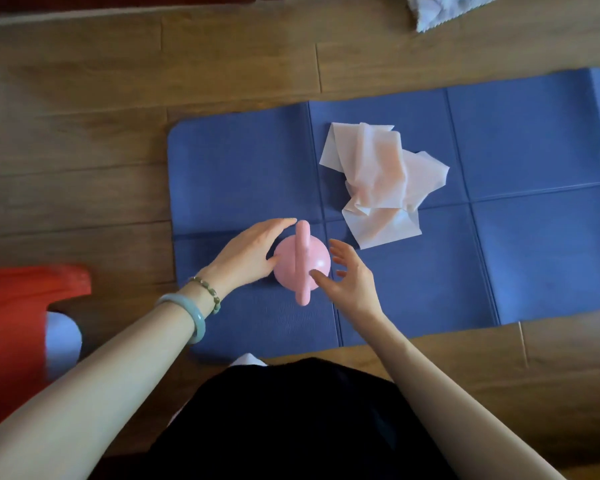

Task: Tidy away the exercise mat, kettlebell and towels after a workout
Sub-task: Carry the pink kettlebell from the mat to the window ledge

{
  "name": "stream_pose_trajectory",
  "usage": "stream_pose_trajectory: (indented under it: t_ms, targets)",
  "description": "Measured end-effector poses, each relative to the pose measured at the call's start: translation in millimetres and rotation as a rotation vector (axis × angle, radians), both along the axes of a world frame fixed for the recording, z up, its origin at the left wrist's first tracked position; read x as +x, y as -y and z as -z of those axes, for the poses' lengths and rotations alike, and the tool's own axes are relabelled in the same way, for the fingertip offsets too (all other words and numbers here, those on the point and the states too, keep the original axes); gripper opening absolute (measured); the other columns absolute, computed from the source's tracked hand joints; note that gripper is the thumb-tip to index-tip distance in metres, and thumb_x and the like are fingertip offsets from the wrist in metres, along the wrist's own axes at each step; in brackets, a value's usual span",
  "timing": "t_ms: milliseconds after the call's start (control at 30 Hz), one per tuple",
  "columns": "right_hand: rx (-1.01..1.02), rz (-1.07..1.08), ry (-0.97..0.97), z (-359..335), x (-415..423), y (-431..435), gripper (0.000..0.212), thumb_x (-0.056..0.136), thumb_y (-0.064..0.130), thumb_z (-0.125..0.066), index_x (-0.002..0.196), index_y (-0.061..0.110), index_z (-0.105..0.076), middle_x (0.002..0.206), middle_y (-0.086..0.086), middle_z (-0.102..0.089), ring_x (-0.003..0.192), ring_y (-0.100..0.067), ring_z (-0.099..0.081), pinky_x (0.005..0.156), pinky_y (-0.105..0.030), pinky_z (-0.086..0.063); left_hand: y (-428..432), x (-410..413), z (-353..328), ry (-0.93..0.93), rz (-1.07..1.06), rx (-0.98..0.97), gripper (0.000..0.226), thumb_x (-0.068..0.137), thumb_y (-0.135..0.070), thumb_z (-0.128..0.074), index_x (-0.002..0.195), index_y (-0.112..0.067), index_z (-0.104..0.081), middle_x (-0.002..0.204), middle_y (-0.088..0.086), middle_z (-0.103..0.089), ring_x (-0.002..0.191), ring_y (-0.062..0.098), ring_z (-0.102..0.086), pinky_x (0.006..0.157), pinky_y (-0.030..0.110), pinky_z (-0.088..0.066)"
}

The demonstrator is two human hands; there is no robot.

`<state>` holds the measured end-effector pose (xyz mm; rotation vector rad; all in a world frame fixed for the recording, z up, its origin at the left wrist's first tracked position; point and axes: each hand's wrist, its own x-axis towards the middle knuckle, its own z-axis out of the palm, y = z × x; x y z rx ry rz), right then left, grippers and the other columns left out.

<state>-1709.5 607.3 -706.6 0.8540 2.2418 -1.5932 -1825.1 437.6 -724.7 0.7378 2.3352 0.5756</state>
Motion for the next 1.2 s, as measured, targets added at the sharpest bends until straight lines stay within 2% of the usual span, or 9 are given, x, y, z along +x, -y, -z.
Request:
stream_pose_trajectory:
  t_ms: [200,300,367,467,533,600,733,933,1200]
  targets:
    - [0.084,-0.038,0.110,55.2,-7.5,23.8,0.051,0.071,0.038,-0.075,0.115,0.019,-0.056,0.100,0.003,-0.052,0.088,-0.011,-0.051,0.073,-0.022,-0.040,-16.3,-22.0,43.9,-0.065,0.180,0.028,0.069,0.083,-0.009,-0.062,0.141,-0.038,-0.037,0.150,-0.010,-0.030,0.133,0.009,-0.028,0.098,0.017,-0.026]
    - [0.093,-0.060,0.120,58.1,-13.2,33.8,0.034,0.072,0.032,-0.074,0.093,0.011,-0.057,0.092,0.000,-0.055,0.081,-0.018,-0.055,0.068,-0.030,-0.049,-26.5,-27.2,50.7,-0.165,0.239,0.113,0.052,0.082,-0.004,-0.062,0.128,-0.028,-0.055,0.140,-0.005,-0.046,0.125,0.015,-0.041,0.093,0.023,-0.035]
    - [0.087,-0.074,0.178,57.1,-17.8,35.6,0.029,0.074,0.025,-0.070,0.091,0.007,-0.055,0.088,-0.004,-0.058,0.078,-0.024,-0.058,0.063,-0.031,-0.051,-35.1,-31.8,49.4,-0.246,0.317,0.161,0.039,0.079,0.004,-0.057,0.108,-0.021,-0.064,0.118,-0.004,-0.060,0.112,0.019,-0.052,0.083,0.032,-0.047]
    - [0.105,-0.082,0.234,54.5,-16.4,27.2,0.023,0.072,0.021,-0.068,0.087,0.007,-0.056,0.082,-0.006,-0.060,0.073,-0.026,-0.058,0.056,-0.029,-0.051,-34.4,-34.8,44.0,-0.297,0.358,0.173,0.031,0.075,0.006,-0.054,0.094,-0.016,-0.063,0.098,-0.002,-0.065,0.097,0.022,-0.058,0.064,0.033,-0.047]
    - [0.150,-0.101,0.221,45.3,-12.6,15.3,0.018,0.070,0.019,-0.066,0.081,0.007,-0.058,0.076,-0.009,-0.061,0.069,-0.029,-0.057,0.059,-0.038,-0.051,-24.4,-27.8,34.0,-0.269,0.332,0.171,0.021,0.079,-0.001,-0.058,0.095,-0.014,-0.060,0.095,0.000,-0.064,0.090,0.023,-0.059,0.060,0.036,-0.048]
    - [0.179,-0.153,0.201,24.0,-11.4,5.8,0.012,0.070,0.013,-0.063,0.081,0.008,-0.062,0.071,-0.007,-0.060,0.067,-0.027,-0.054,0.059,-0.037,-0.047,-13.1,-15.7,13.9,-0.200,0.283,0.148,0.014,0.084,-0.009,-0.059,0.097,-0.012,-0.054,0.093,0.000,-0.061,0.083,0.023,-0.056,0.059,0.040,-0.047]
    - [0.193,-0.242,0.197,-54.2,-15.1,-4.4,0.016,0.069,0.008,-0.059,0.084,0.011,-0.065,0.069,-0.003,-0.057,0.068,-0.023,-0.051,0.059,-0.033,-0.045,-6.2,-2.4,-55.1,-0.085,0.165,0.088,0.022,0.083,-0.008,-0.057,0.100,-0.017,-0.047,0.095,-0.005,-0.057,0.079,0.021,-0.054,0.062,0.045,-0.048]
    - [0.168,-0.211,0.203,-226.6,-3.8,-24.0,0.018,0.067,0.006,-0.061,0.085,0.010,-0.066,0.074,-0.013,-0.062,0.063,-0.019,-0.047,0.055,-0.027,-0.041,-28.6,-0.5,-230.4,-0.039,0.251,0.092,0.021,0.080,-0.003,-0.055,0.097,-0.012,-0.046,0.089,0.000,-0.058,0.077,0.026,-0.055,0.062,0.046,-0.047]
    - [0.256,-0.308,0.148,-467.9,21.0,-55.2,0.023,0.068,0.010,-0.060,0.090,0.015,-0.067,0.077,-0.006,-0.065,0.073,-0.023,-0.057,0.058,-0.028,-0.043,-57.8,17.6,-467.3,-0.055,0.374,0.070,0.013,0.081,-0.007,-0.058,0.092,-0.014,-0.055,0.080,-0.005,-0.055,0.079,0.022,-0.056,0.068,0.046,-0.048]
